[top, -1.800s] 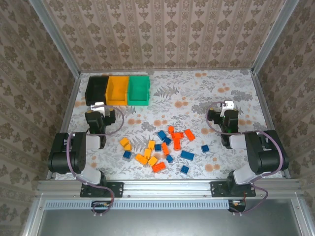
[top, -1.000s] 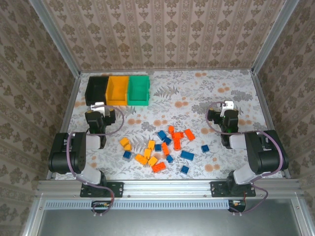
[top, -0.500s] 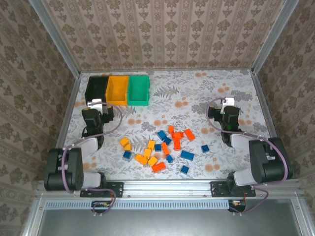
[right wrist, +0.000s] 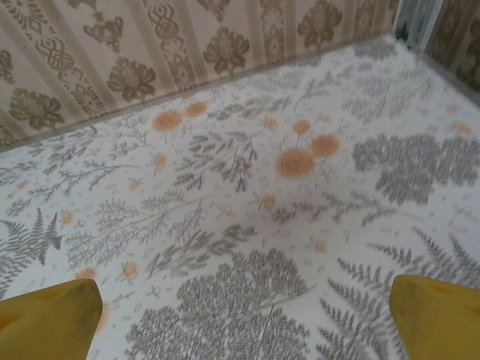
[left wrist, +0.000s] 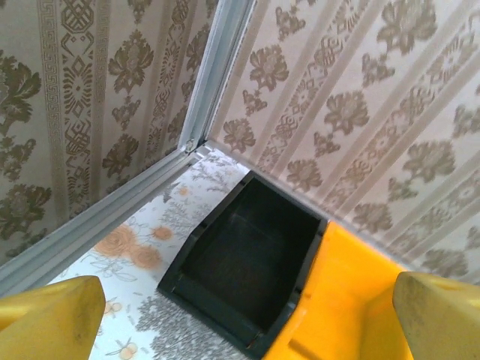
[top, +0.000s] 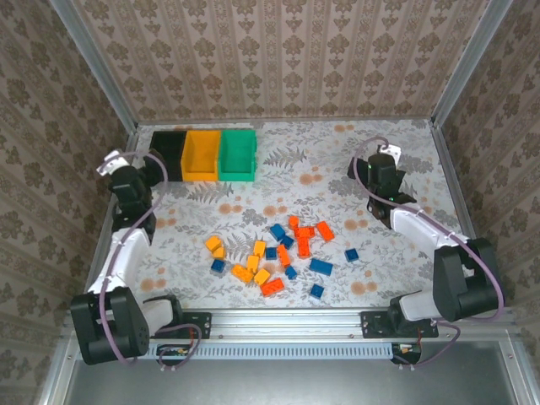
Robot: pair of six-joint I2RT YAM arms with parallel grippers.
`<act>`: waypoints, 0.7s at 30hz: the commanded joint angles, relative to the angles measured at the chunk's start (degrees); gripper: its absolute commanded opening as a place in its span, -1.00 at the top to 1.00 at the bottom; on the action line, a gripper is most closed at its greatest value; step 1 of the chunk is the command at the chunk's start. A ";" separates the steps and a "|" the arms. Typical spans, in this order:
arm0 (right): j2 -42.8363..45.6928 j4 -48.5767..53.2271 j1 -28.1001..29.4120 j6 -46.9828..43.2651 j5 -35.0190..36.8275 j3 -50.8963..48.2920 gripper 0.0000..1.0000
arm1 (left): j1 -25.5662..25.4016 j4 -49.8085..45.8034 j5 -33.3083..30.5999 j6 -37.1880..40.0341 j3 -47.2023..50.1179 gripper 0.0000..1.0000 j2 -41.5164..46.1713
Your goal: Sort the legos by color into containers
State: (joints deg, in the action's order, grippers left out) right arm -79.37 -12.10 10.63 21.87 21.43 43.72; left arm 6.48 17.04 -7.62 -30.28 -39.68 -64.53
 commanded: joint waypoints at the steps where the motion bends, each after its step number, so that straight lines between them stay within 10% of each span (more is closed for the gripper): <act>1: 2.60 -8.20 1.14 5.87 -6.92 -5.57 -1.00 | 3.32 -3.36 14.61 -9.82 -1.36 -1.00 -0.67; 13: -5.43 7.35 1.97 9.54 -22.16 7.22 -1.00 | 2.37 -0.70 11.66 -6.93 0.10 -1.00 1.39; 21: -20.84 11.81 13.22 12.41 -21.13 25.35 -0.91 | 3.28 -2.31 11.39 -9.42 0.82 -1.00 4.56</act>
State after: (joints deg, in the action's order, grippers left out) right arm -96.44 -2.35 20.60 31.73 1.85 63.33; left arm 9.10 17.52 4.21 -39.66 -37.41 -60.95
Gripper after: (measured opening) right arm 0.963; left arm 0.997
